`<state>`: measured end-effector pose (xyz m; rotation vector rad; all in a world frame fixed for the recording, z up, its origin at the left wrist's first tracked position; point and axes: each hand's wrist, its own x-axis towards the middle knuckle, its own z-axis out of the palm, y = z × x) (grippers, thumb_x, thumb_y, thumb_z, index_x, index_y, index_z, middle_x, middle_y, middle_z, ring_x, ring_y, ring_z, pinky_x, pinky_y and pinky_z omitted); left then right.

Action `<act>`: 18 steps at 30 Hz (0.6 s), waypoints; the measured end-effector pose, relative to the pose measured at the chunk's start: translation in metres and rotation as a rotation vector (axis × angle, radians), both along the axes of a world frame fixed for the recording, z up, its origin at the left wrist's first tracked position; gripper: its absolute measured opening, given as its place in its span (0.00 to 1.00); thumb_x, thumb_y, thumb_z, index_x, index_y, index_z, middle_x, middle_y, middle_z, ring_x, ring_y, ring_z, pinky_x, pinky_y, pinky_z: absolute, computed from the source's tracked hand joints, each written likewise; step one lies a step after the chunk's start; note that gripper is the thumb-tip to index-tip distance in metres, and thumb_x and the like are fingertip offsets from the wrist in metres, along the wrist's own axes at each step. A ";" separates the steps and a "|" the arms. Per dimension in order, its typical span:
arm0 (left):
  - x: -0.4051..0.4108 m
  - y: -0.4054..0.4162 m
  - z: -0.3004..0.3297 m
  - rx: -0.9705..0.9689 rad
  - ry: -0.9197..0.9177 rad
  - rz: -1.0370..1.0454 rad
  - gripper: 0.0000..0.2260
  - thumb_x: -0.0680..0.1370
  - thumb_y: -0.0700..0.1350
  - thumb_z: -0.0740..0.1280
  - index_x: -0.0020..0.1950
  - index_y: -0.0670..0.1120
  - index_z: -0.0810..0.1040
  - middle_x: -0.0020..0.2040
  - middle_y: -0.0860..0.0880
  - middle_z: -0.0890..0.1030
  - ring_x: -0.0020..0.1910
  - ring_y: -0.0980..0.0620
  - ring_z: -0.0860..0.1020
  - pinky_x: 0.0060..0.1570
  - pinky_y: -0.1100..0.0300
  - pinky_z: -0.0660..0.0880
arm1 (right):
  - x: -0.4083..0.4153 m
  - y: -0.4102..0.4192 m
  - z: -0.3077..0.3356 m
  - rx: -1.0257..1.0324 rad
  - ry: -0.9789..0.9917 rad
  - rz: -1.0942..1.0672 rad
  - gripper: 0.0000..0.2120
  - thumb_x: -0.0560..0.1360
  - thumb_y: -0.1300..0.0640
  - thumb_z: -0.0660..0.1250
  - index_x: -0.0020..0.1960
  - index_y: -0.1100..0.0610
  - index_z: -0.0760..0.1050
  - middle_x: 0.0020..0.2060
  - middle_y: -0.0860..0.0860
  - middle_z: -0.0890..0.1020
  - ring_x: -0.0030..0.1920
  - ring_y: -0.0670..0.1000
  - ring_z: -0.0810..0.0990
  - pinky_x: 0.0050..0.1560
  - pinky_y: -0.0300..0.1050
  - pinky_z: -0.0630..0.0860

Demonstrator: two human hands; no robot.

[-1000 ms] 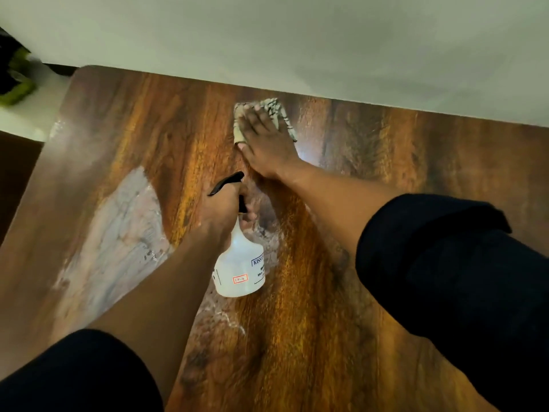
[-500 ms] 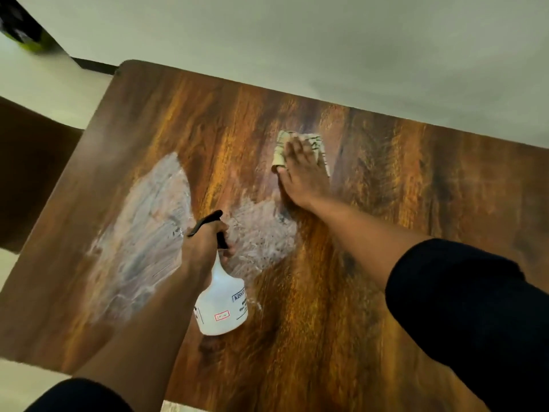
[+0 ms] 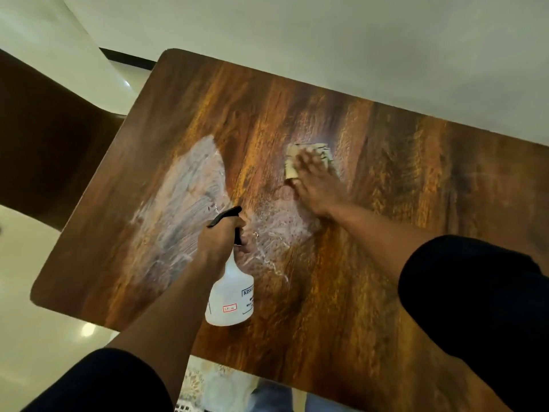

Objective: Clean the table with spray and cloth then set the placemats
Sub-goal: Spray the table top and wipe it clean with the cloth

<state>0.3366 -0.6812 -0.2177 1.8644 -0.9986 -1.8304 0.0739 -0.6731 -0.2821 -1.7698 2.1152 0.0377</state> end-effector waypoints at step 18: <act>0.035 0.058 -0.006 0.090 -0.054 -0.162 0.11 0.81 0.41 0.66 0.43 0.53 0.82 0.34 0.41 0.80 0.35 0.42 0.82 0.30 0.56 0.74 | 0.080 0.094 -0.012 0.004 -0.019 0.216 0.32 0.86 0.40 0.42 0.85 0.49 0.36 0.84 0.50 0.38 0.83 0.51 0.36 0.83 0.61 0.43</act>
